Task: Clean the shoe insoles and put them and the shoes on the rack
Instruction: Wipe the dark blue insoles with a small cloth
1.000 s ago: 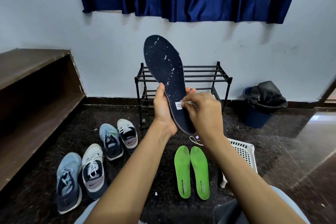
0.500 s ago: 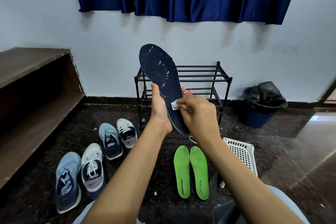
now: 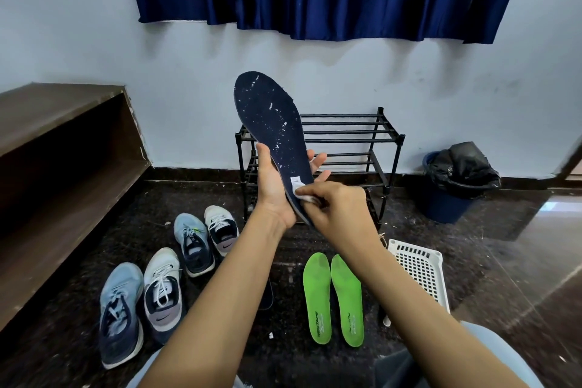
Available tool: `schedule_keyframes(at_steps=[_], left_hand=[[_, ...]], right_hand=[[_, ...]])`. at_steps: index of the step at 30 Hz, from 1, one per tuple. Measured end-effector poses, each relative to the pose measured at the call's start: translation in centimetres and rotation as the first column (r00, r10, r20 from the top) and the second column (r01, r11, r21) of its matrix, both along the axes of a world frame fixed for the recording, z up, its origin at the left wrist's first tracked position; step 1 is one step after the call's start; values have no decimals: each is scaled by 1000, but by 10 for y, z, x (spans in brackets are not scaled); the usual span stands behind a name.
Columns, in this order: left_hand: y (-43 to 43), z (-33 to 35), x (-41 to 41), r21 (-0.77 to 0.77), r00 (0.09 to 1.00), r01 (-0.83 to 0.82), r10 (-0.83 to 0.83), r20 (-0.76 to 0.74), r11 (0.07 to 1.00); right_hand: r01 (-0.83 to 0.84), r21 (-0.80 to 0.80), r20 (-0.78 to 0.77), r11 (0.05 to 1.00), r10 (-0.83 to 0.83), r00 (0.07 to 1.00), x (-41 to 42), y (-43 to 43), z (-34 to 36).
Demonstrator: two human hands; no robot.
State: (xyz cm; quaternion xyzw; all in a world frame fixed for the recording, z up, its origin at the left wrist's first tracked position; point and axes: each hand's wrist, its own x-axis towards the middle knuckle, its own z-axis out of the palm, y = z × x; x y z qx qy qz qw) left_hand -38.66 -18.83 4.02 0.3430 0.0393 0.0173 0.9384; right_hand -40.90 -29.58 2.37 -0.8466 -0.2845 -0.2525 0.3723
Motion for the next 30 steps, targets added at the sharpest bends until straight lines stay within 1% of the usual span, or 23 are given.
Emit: schedule_keyframes(at_steps=[3,5,8,10,12,15,18,22,24,26,30], left_hand=[[-2,-1,-1,29,1000,0,0,-4,1000],[-7,0,-3,88,1000,24,-23,-10,996],[-15,0,-6,161,995,86,-77,-63,983],[-17,-1,-7,167,992,108,-95,-84,980],[-14,-2,-6,165,993,100,-87,-85,981],[-8,-4,-4,122,998,50,-45,-40,991],[-4,-2,-4,92,999,36,-35,-12,995],[-10,-2,-5,172,998,56,-50,-40,984],[-16,-3,-6,175,998,55,-47,-49,983],[-16,-5,-5,160,996,68,-59,-60,985],[-8,-5,-3,170,994,104,-95,-61,980]], right_hand=[[25,106,0,994,-26,1000,0,6,-3],[63,165,11,984,-66,998,3,10,-2],[114,207,57,972,-128,990,6,12,0],[123,183,65,975,-137,988,6,10,1],[119,116,56,986,-126,990,5,9,0],[93,51,-11,994,-93,996,2,8,-3],[67,76,6,995,-67,998,0,9,-6],[90,96,94,991,-99,991,8,12,-3],[118,80,114,990,-126,985,13,10,-1],[127,74,106,989,-134,985,16,8,-1],[56,99,65,993,-63,996,11,7,-6]])
